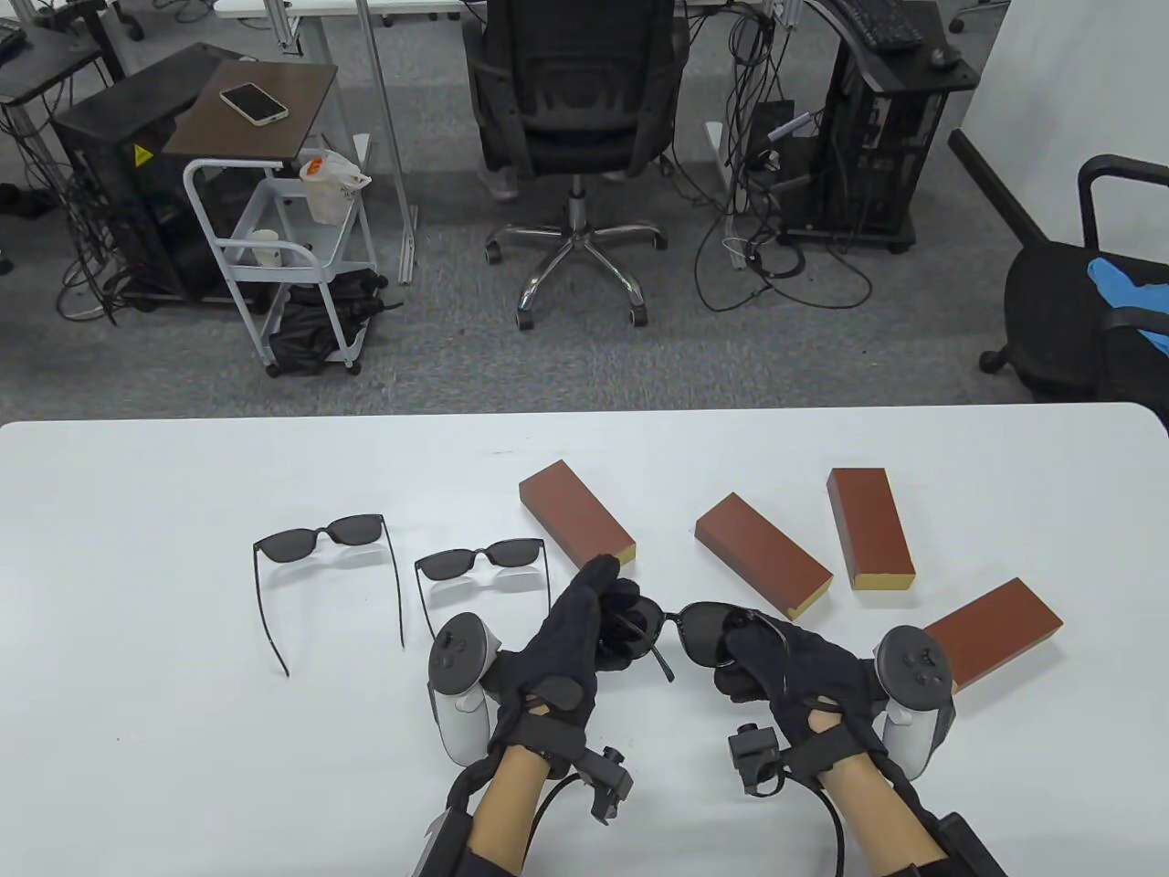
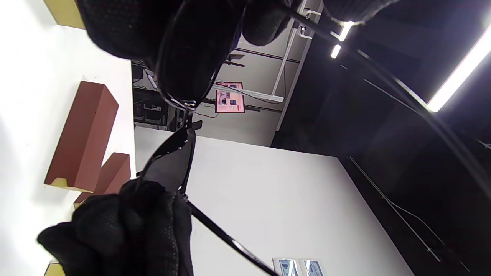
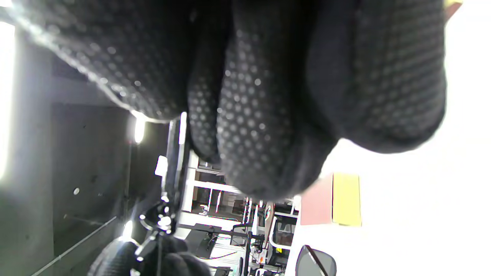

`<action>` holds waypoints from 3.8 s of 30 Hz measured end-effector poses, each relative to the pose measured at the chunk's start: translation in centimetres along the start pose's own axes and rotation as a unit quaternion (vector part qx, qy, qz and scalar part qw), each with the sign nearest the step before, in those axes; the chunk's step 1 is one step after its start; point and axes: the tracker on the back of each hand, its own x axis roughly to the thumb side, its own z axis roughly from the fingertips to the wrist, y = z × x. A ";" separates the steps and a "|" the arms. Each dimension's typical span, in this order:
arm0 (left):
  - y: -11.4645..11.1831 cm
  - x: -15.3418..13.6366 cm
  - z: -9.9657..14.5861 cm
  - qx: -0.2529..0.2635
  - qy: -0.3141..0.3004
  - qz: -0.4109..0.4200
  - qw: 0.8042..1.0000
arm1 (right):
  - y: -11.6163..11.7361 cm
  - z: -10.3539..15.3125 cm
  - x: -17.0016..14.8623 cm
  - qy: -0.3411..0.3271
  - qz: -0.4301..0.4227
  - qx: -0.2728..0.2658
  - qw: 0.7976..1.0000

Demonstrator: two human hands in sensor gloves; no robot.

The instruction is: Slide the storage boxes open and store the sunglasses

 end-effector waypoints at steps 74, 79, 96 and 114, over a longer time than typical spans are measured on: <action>1.6 -3.4 1.6 0.058 0.094 0.007 0.994 | 1.5 0.0 -2.2 -0.019 -0.043 0.066 0.997; 1.1 -3.5 1.4 0.020 0.087 0.022 0.996 | 1.0 0.0 -2.2 -0.008 -0.007 0.040 0.999; 1.1 -3.7 1.1 -0.016 0.100 0.014 0.995 | 0.5 -0.2 -1.6 -0.031 0.079 0.025 0.996; 1.6 -4.9 0.8 0.011 0.116 -0.055 0.992 | 5.8 3.8 2.9 -0.389 0.479 0.073 0.783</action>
